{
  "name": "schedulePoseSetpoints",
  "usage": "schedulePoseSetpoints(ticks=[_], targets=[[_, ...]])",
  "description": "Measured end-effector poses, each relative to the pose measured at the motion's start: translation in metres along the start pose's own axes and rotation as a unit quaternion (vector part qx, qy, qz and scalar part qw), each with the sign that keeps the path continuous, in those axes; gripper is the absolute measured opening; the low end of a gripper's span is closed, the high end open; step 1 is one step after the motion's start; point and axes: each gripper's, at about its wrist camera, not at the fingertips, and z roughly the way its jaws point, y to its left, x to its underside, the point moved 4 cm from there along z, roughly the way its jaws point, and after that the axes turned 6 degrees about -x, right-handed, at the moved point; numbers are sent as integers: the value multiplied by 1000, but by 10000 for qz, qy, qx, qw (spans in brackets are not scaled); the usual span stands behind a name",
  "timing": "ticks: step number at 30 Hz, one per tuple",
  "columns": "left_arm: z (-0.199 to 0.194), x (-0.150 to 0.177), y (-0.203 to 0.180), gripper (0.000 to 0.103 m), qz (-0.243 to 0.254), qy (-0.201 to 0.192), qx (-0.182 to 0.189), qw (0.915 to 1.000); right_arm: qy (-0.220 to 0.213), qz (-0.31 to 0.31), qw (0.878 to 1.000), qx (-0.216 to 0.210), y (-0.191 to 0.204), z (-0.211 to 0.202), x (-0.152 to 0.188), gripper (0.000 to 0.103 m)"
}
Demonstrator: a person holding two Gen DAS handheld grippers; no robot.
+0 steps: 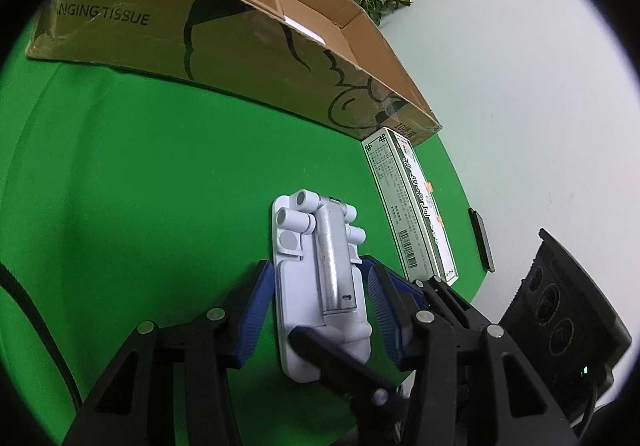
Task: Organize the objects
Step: 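Grasp the white phone stand by its base with the right gripper, then lift the phone stand and carry it over the box with the right gripper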
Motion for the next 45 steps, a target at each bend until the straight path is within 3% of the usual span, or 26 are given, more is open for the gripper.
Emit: schedulePoseSetpoints(ticks=[6, 9, 17, 20, 21, 25, 28, 33, 38, 43, 44, 45], targets=[[3, 6, -2, 36, 18, 176, 32, 9998, 17, -53, 10000, -4, -7, -7, 1, 66], [4, 9, -5, 36, 33, 189, 55, 9998, 37, -85, 9999, 130, -14, -13, 2, 66], [3, 12, -5, 36, 66, 202, 110, 9997, 189, -51, 9997, 150, -11, -9, 7, 81], [3, 11, -2, 36, 7, 193, 117, 9997, 200, -299, 9981, 499, -4, -3, 6, 76], [1, 11, -1, 36, -2, 175, 92, 9998, 193, -298, 9979, 550, -5, -3, 6, 68], [1, 10, -1, 36, -49, 138, 80, 9999, 192, -237, 9980, 554, -5, -4, 7, 66], [-1, 11, 0, 36, -26, 113, 61, 9999, 178, -92, 9986, 484, -4, -7, 9, 66], [-3, 11, -1, 37, 0, 118, 54, 9999, 113, 484, 9988, -36, -14, -13, 5, 66], [-6, 13, -2, 38, 65, 93, -5, 9999, 73, 467, 9989, -41, -13, -16, 7, 65], [-11, 11, -8, 30, 180, -63, -118, 9997, 63, 457, 9989, 5, -9, -17, 9, 65], [-11, 11, -8, 20, 194, -99, -139, 9997, 49, 489, 9988, -9, -9, -18, 8, 65], [-12, 10, -9, 16, 246, -134, -237, 9993, 25, 505, 9987, -14, -10, -19, 8, 65]])
